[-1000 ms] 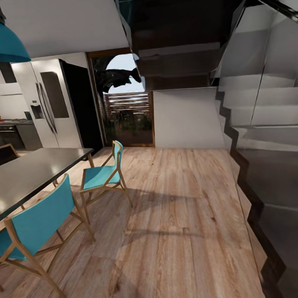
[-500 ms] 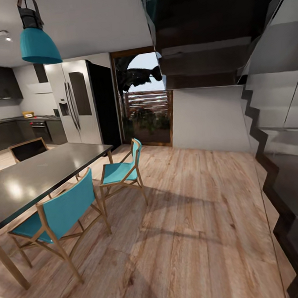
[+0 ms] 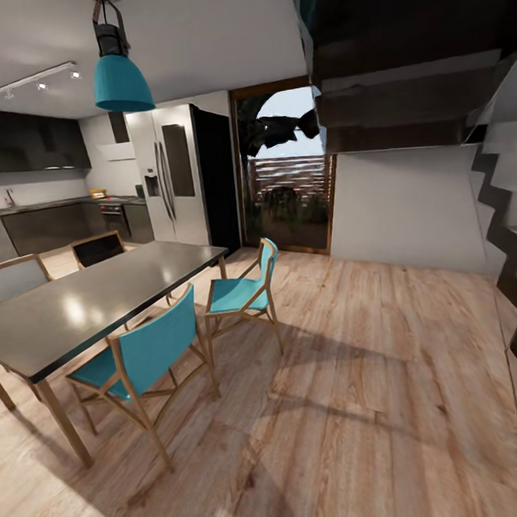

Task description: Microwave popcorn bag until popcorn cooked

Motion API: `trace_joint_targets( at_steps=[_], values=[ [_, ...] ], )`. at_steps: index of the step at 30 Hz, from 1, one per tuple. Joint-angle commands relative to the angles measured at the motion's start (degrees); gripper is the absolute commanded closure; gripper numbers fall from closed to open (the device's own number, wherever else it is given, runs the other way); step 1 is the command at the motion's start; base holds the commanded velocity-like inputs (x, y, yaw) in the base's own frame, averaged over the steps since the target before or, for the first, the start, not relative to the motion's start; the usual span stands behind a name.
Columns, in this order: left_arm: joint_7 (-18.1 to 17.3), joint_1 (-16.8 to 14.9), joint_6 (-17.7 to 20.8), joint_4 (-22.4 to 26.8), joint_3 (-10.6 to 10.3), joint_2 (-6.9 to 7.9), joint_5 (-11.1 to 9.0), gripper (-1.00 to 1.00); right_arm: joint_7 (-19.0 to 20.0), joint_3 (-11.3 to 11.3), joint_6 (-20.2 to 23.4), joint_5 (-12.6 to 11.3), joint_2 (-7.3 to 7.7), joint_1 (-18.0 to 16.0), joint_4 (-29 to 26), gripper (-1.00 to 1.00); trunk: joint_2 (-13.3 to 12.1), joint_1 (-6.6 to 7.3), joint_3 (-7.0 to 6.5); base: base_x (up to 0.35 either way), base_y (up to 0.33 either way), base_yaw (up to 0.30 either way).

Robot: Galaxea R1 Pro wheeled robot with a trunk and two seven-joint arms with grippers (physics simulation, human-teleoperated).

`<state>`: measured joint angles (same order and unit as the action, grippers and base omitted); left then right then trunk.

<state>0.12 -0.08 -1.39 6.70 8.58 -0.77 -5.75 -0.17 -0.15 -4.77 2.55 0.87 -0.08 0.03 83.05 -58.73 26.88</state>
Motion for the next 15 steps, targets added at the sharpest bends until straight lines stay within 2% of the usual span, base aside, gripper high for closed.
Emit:
trace_joint_targets(
  at_steps=[1,15],
  values=[
    [0.04,-0.01,-0.10,0.00,0.07,-0.02,-0.61,-1.00,-0.03,-0.03,-0.15,0.27,0.01,-0.01,0.01,-1.00,0.03,0.00,0.05,0.000,0.000,0.281],
    [-0.01,-0.01,-0.10,0.06,0.09,-0.02,-0.58,-1.00,-0.09,-0.05,-0.17,0.27,0.01,-0.01,0.01,-1.00,0.03,0.00,0.05,0.000,0.000,0.281]
  ],
)
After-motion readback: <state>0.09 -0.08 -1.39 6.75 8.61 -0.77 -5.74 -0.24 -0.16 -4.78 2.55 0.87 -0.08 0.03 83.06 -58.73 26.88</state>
